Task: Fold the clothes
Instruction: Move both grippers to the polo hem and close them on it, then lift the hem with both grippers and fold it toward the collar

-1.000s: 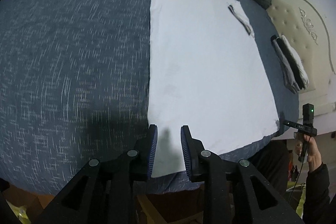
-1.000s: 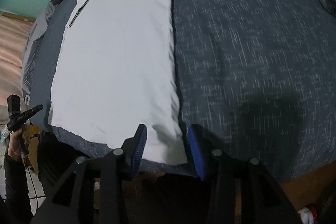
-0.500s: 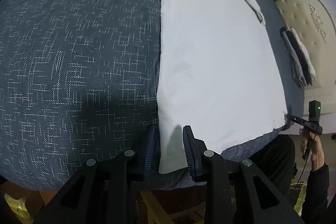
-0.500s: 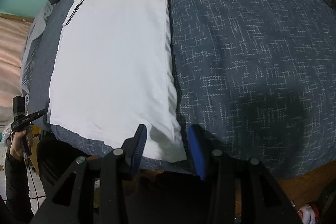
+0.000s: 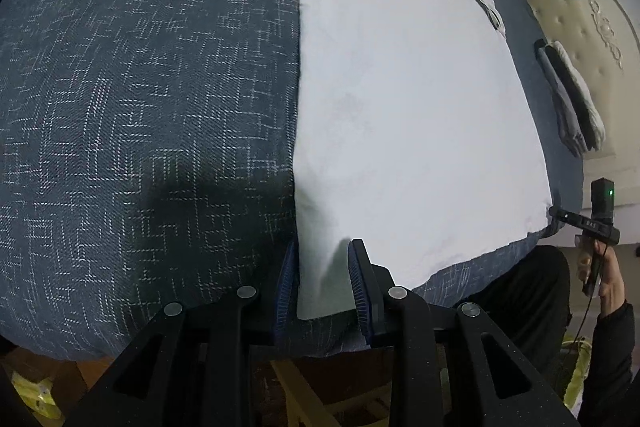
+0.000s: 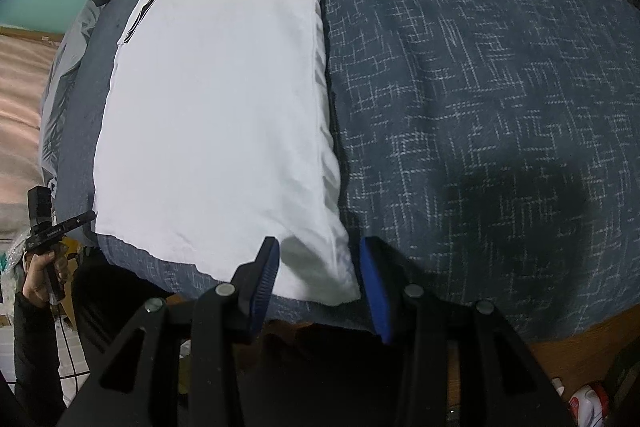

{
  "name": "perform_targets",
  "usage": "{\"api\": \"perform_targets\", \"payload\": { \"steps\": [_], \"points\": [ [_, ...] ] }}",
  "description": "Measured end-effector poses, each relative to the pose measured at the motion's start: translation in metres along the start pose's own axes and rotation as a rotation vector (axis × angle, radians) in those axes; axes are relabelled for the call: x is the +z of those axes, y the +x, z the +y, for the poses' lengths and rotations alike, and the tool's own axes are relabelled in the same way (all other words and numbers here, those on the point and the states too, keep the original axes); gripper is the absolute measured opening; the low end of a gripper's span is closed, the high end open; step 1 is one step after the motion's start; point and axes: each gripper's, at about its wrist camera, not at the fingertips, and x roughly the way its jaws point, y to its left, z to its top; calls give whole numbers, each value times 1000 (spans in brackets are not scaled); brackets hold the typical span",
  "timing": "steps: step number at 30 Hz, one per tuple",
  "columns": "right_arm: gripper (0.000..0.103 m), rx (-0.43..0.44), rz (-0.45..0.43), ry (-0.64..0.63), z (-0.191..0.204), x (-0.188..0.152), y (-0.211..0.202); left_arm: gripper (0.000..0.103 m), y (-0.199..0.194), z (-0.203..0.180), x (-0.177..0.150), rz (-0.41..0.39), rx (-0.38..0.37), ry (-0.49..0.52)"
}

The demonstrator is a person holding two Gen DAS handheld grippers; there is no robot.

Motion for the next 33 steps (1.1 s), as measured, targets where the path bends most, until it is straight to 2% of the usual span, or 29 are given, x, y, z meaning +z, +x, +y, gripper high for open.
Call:
{"api": "perform_targets", "payload": {
  "steps": [10, 13, 14, 17, 25, 33],
  "points": [
    [40, 14, 6, -14, -1, -5, 7, 28, 1, -8, -3, 3, -11, 27],
    [25, 10, 12, -27, 1, -7, 9, 19, 2, -13, -2, 5, 1, 46],
    [15, 5, 13, -31, 1, -8, 9, 14, 2, -12, -4, 7, -2, 49],
    [7, 13, 10, -41, 1, -10, 9, 10, 0, -16, -3, 3, -3, 70],
    [5, 30, -28, -76, 9, -7, -8, 5, -16, -25, 1, -34, -12, 98],
    [5, 74, -97, -90, 14, 8, -40, 3, -54, -23, 18, -124, -53, 92]
  ]
}}
